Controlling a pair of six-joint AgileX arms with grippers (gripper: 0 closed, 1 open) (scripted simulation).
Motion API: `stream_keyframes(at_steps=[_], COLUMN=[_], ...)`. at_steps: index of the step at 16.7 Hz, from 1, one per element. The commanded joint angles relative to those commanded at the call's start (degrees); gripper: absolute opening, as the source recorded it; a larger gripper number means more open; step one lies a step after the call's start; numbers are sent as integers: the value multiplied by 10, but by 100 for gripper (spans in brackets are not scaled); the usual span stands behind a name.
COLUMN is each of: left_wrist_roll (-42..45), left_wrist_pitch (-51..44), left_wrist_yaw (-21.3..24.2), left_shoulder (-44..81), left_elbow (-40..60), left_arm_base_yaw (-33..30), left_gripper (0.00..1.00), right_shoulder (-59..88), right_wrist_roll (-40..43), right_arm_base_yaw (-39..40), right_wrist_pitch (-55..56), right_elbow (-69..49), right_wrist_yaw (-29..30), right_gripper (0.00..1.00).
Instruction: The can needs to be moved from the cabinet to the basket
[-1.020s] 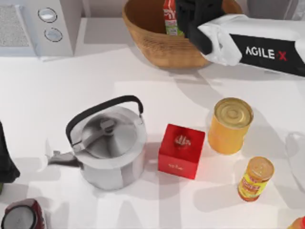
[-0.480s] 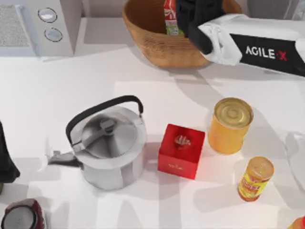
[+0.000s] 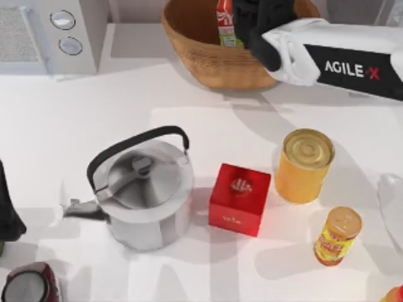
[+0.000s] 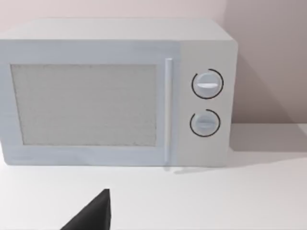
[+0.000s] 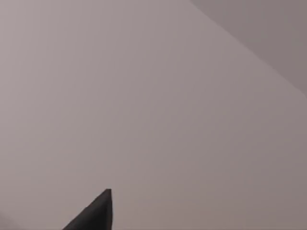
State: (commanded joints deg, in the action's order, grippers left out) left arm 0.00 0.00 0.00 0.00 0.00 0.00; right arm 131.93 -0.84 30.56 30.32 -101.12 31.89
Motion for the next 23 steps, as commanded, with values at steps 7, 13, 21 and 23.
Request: stream_keyframes(at_steps=[7,13,21,23], left_wrist_roll=[0,0,0,0], left_wrist_pitch=[0,0,0,0], left_wrist_yaw=[0,0,0,0], left_shoulder=[0,0,0,0], left_elbow=[0,0,0,0], left_arm_base_yaw=[0,0,0,0], left_gripper=[100,100,100,100], right_shoulder=[0,-17,-305,-420], right_wrist_roll=[0,-1,-7,-8], right_arm_base_yaw=[0,-3,-85,-114], right_wrist_pitch=[0,0,-48,-70], right_elbow=[0,16,278,377], right_wrist_yaw=[0,-11,-154,-194], right_gripper=[100,100,100,100])
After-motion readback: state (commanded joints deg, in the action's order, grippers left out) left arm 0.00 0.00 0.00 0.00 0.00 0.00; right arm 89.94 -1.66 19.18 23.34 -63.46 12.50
